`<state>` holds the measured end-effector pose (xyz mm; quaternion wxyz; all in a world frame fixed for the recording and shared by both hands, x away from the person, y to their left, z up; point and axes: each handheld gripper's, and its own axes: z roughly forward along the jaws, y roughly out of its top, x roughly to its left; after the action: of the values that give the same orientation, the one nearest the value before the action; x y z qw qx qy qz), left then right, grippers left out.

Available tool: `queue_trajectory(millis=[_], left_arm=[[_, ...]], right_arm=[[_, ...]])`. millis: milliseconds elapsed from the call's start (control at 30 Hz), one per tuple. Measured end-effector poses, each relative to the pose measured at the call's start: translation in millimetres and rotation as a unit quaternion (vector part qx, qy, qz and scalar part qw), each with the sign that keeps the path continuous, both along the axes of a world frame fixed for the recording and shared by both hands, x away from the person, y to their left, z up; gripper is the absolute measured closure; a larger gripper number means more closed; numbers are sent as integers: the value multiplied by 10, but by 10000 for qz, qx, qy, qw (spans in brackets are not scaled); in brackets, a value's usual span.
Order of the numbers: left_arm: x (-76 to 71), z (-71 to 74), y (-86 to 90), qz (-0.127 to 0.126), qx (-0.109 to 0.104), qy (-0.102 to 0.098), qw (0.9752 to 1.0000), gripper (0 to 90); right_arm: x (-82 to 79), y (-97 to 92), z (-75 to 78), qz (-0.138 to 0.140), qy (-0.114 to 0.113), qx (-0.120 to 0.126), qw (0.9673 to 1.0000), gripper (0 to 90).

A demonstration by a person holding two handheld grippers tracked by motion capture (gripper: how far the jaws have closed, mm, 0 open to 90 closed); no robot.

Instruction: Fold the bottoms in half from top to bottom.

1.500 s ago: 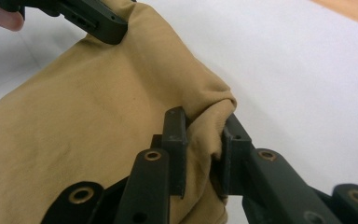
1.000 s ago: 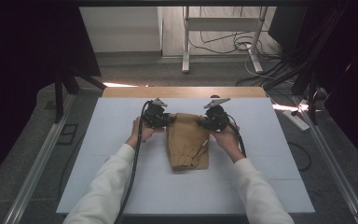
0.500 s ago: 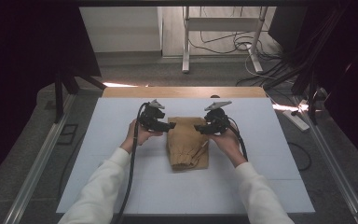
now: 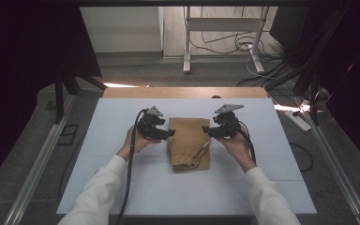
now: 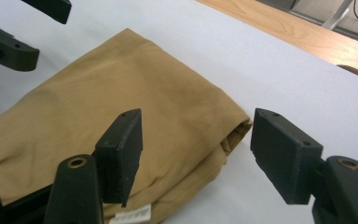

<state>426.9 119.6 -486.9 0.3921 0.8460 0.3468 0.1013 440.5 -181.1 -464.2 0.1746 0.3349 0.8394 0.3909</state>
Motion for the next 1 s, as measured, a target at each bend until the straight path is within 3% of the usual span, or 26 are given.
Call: queue_trajectory(millis=[367, 600, 733, 1000], left_arm=[[-205, -3, 54, -11, -43, -49, 10000, 281], [-355, -33, 112, -56, -40, -41, 10000, 277], [-374, -27, 121, -37, -79, -29, 10000, 277], [-425, -117, 161, -6, 56, 65, 10000, 276]], right_arm=[[-217, -77, -9, 309, 147, 171, 9993, 348], [-299, -48, -146, 461, 328, 57, 9984, 349], [-323, -22, -199, 530, 412, -47, 9977, 348], [-390, -48, -289, 577, 515, -185, 9968, 348]])
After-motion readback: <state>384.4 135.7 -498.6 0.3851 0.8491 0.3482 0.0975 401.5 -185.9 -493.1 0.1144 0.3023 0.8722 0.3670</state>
